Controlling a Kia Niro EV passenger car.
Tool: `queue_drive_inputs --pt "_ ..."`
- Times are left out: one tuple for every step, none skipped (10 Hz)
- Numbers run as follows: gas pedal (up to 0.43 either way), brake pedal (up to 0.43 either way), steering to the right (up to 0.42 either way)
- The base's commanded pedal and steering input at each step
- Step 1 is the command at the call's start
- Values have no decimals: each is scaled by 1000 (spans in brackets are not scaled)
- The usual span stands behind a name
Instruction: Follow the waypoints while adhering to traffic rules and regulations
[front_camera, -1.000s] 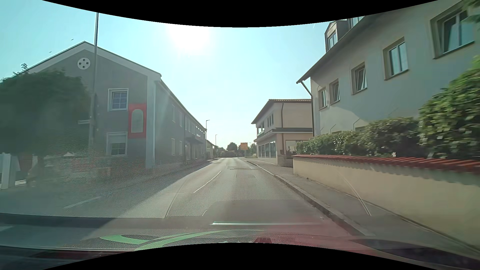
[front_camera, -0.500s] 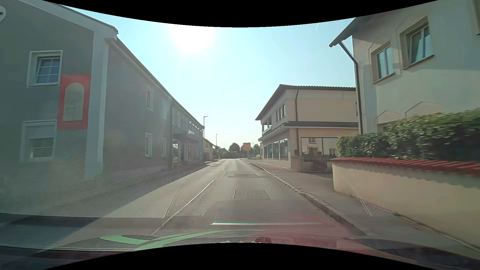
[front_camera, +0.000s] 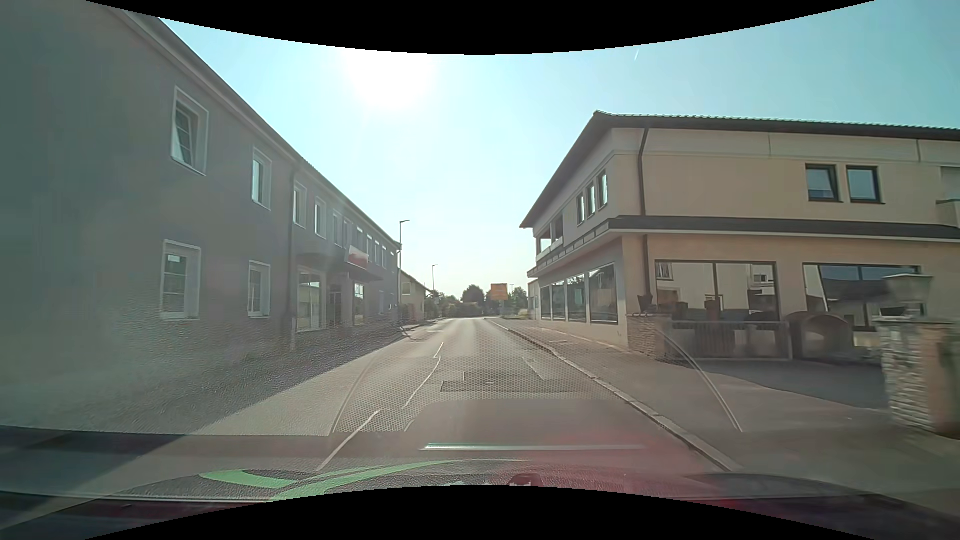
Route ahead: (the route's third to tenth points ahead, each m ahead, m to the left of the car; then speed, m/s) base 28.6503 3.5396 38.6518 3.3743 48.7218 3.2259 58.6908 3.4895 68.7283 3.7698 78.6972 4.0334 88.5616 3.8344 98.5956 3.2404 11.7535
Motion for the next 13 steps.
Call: queue_drive_inputs --pt "98 0 -10" --pt "98 0 -9" --pt "98 0 -9" --pt "98 0 -9" --pt "110 0 -9" --pt "110 0 -9" --pt "110 0 -9" --pt "110 0 -9" --pt "110 0 -9" --pt "110 0 -9" --pt "110 0 -10" --pt "110 0 -10" --pt "110 0 -10"
